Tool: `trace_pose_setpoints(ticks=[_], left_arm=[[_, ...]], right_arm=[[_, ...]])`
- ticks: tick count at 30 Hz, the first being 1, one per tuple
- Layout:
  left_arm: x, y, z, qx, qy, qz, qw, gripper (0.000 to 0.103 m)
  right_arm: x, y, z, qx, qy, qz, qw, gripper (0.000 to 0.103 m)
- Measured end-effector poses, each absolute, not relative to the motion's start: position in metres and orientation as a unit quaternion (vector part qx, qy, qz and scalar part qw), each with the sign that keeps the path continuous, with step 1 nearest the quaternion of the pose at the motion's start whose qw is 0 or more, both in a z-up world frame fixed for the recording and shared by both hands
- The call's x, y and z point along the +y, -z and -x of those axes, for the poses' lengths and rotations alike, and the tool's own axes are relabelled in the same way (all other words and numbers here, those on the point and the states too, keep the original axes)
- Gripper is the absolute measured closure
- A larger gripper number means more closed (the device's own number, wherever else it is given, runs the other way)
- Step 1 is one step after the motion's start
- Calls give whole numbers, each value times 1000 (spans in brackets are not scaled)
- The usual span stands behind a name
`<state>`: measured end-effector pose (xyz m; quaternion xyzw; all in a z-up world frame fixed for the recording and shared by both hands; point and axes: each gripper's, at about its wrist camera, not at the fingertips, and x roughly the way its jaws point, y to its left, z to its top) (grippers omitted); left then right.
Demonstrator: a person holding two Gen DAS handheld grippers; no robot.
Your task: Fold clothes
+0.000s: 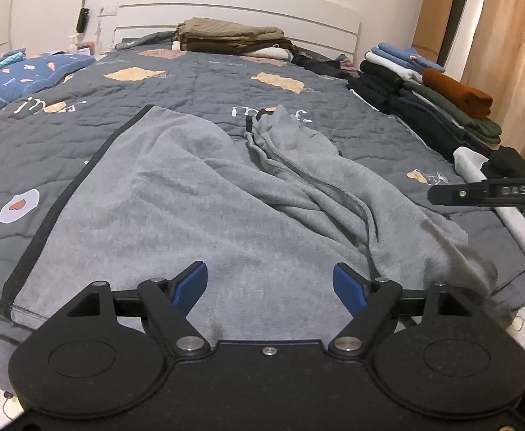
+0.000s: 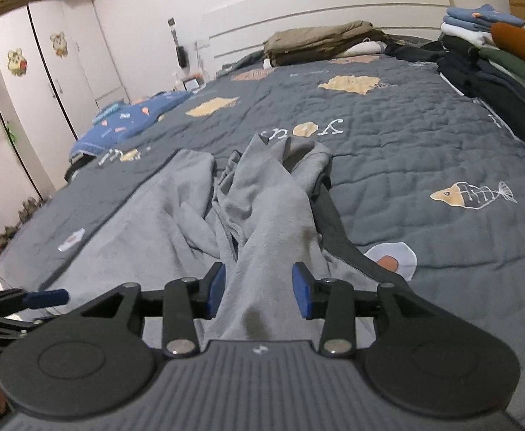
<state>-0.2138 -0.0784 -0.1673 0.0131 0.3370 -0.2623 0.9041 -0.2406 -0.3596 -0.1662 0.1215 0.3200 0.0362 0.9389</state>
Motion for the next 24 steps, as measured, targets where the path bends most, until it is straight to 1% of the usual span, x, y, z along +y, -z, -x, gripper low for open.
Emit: trace_pose_setpoints(ticks=[6, 10, 15, 16, 17, 19, 20, 24], left_arm=[[-76, 167, 213, 338, 262, -11, 904, 26], [-75, 167, 212, 338, 264, -10, 904, 26], [-74, 168, 210, 341, 261, -10, 903, 26], [-74, 168, 210, 341, 260, -10, 903, 26], [-74, 168, 210, 342, 259, -10, 903, 26], [-74, 168, 209, 342, 258, -10, 903, 26], [-73, 168, 209, 342, 257, -10, 904, 26], [-73, 169, 209, 342, 254, -10, 905, 26]], right_arm=[[-348, 175, 221, 338, -40, -97, 935, 61], [-338, 185, 210, 351, -36, -77, 932, 57], [-327, 205, 204, 373, -26, -35, 927, 58], [-326, 208, 204, 375, -25, -32, 926, 62], [-327, 209, 205, 375, -23, -35, 926, 72], [-329, 211, 206, 376, -17, -41, 926, 89], [-333, 211, 208, 375, -15, -49, 926, 92], [-355, 203, 220, 361, 3, -94, 928, 94]])
